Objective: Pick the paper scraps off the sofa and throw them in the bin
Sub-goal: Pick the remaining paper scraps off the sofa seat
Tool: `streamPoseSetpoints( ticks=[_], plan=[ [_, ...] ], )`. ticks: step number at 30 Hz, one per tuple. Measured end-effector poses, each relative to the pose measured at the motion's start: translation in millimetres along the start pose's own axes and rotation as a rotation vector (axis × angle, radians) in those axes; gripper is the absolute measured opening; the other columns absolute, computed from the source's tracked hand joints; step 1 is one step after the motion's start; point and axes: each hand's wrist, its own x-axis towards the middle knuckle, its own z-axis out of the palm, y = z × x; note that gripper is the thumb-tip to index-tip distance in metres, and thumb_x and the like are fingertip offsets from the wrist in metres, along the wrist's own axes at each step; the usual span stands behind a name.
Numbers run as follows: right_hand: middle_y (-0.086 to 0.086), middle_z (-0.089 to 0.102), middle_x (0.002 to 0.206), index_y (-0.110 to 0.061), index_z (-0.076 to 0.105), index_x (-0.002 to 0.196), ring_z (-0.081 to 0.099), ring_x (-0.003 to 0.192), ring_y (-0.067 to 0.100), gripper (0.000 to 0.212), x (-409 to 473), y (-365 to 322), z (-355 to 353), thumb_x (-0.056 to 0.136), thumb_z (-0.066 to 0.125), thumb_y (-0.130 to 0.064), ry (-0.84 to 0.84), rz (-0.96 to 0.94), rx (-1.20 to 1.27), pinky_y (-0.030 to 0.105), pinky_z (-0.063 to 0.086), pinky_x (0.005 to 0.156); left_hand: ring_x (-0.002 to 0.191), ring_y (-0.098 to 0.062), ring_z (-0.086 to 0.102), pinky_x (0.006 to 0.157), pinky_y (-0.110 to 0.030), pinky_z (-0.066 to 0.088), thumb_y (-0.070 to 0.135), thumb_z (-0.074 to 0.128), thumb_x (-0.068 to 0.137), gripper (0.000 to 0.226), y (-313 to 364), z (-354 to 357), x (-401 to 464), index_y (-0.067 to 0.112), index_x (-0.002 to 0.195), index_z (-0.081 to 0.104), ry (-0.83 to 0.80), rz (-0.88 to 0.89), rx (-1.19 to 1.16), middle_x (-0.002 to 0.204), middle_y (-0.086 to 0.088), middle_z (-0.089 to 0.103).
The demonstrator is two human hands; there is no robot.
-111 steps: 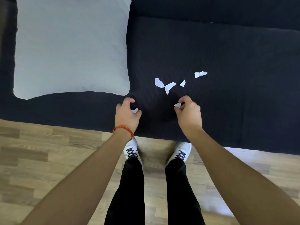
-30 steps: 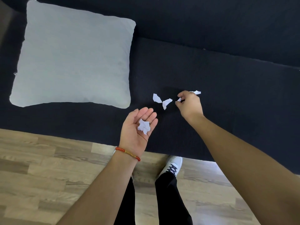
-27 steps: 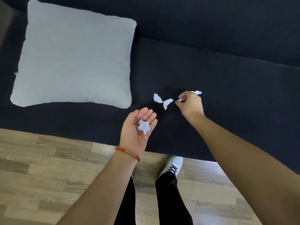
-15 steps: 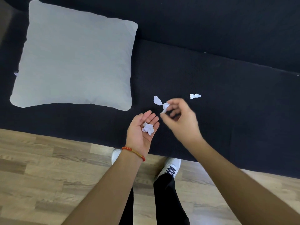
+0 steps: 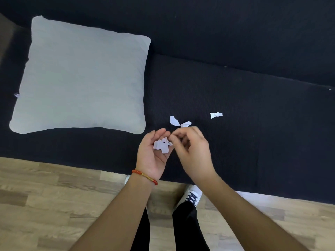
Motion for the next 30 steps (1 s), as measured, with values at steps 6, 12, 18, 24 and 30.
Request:
streamPoseSetpoints(
  ticks=[6, 12, 18, 24, 30],
  plan=[
    [-0.004, 0.059, 0.117, -0.017, 0.068, 0.123, 0.063, 0.082, 0.007, 0.028, 47, 50, -2, 0.096, 0.074, -0.020, 0.059, 0.222, -0.125, 0.025, 0.057, 0.083, 0.083, -0.025, 0.079, 0.079, -0.038, 0.065, 0.025, 0.047, 0.110, 0.035, 6, -4, -3, 0.001, 0.105, 0.072, -0.016, -0.012, -0.051, 0.091, -0.012, 0.079],
    [-0.005, 0.052, 0.134, -0.018, 0.058, 0.141, 0.060, 0.098, 0.010, 0.057, 63, 67, 8, 0.091, 0.081, -0.034, -0.071, 0.297, -0.222, 0.023, 0.050, 0.082, 0.085, -0.025, 0.080, 0.082, -0.039, 0.066, 0.025, 0.047, 0.110, 0.035, 11, -8, -4, 0.000, 0.108, 0.072, -0.028, -0.001, -0.085, 0.095, -0.014, 0.080],
    [0.001, 0.055, 0.132, -0.014, 0.068, 0.130, 0.064, 0.086, 0.015, 0.032, 65, 73, 21, 0.098, 0.067, -0.014, -0.053, 0.257, -0.357, 0.025, 0.054, 0.073, 0.094, -0.028, 0.080, 0.087, -0.040, 0.064, 0.024, 0.047, 0.110, 0.035, 14, -15, -7, 0.000, 0.113, 0.072, -0.035, -0.019, -0.091, 0.106, -0.016, 0.079],
    [0.002, 0.055, 0.119, -0.012, 0.070, 0.118, 0.062, 0.078, 0.013, 0.029, 71, 67, 17, 0.092, 0.064, -0.001, 0.020, 0.314, -0.235, 0.012, 0.046, 0.058, 0.096, -0.028, 0.080, 0.089, -0.040, 0.063, 0.024, 0.048, 0.109, 0.035, 17, -22, -10, 0.000, 0.114, 0.072, -0.023, -0.025, -0.094, 0.110, -0.017, 0.079],
    [0.001, 0.056, 0.119, -0.014, 0.068, 0.122, 0.059, 0.080, 0.004, 0.029, 82, 47, 26, 0.097, 0.061, 0.000, 0.042, 0.184, -0.198, 0.007, 0.050, 0.065, 0.094, -0.028, 0.080, 0.088, -0.040, 0.064, 0.023, 0.048, 0.109, 0.034, 21, -25, -11, 0.000, 0.114, 0.073, -0.006, -0.029, -0.108, 0.109, -0.016, 0.079]
  ],
)
